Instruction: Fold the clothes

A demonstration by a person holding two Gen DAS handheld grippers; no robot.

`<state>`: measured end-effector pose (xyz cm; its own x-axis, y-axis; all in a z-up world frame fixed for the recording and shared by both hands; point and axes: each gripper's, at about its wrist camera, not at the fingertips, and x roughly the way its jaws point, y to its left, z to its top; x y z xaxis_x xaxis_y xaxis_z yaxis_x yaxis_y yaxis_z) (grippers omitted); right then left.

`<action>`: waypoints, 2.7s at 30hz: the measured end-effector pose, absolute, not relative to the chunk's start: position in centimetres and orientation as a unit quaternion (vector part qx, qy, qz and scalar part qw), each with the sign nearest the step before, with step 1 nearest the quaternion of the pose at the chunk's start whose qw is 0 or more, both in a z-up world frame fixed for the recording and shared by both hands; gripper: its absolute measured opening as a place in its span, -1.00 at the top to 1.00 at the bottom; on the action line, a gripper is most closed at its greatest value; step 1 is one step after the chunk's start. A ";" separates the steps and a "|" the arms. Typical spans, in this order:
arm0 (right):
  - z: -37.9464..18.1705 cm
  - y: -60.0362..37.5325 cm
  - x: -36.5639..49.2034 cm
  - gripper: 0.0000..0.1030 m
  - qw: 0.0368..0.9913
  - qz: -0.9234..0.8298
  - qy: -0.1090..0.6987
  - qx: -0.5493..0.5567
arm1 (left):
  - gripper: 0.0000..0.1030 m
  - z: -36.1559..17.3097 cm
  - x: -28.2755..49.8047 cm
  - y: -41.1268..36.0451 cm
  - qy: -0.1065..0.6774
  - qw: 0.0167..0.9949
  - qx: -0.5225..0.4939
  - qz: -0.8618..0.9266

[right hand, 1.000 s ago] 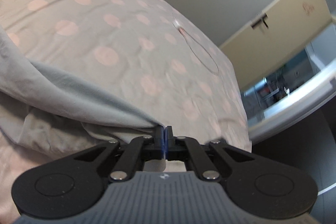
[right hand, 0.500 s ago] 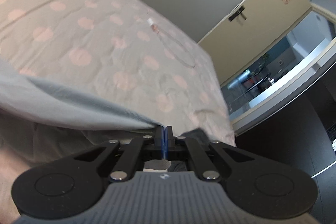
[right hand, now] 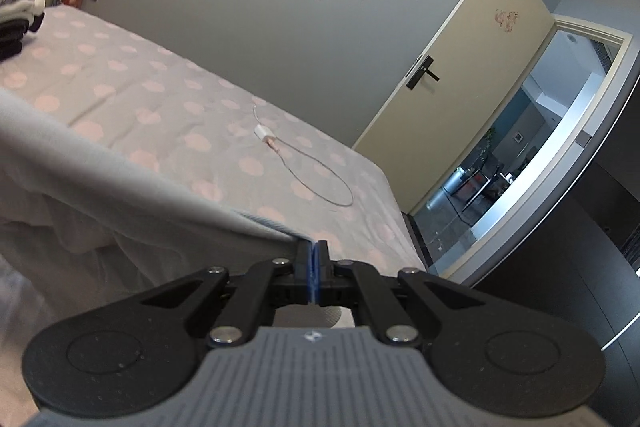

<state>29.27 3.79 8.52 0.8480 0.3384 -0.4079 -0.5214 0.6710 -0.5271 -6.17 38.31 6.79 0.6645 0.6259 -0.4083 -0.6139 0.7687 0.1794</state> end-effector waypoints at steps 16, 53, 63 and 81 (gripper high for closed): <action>7.0 1.3 28.5 0.98 0.903 0.241 0.160 -0.317 | 0.82 1.5 -5.0 36.9 0.366 0.902 -0.023 0.229; -9.6 -18.3 34.6 0.98 0.837 0.021 0.423 -0.346 | 0.92 -8.4 -9.0 35.9 0.540 0.830 -0.092 0.110; -10.7 -21.4 33.6 1.00 0.833 0.021 0.458 -0.309 | 0.65 -8.5 -10.5 36.6 0.565 0.815 -0.084 0.100; -8.4 -12.6 35.3 0.93 0.834 0.185 0.403 -0.327 | 0.81 -9.8 -7.9 37.9 0.563 0.800 -0.164 0.123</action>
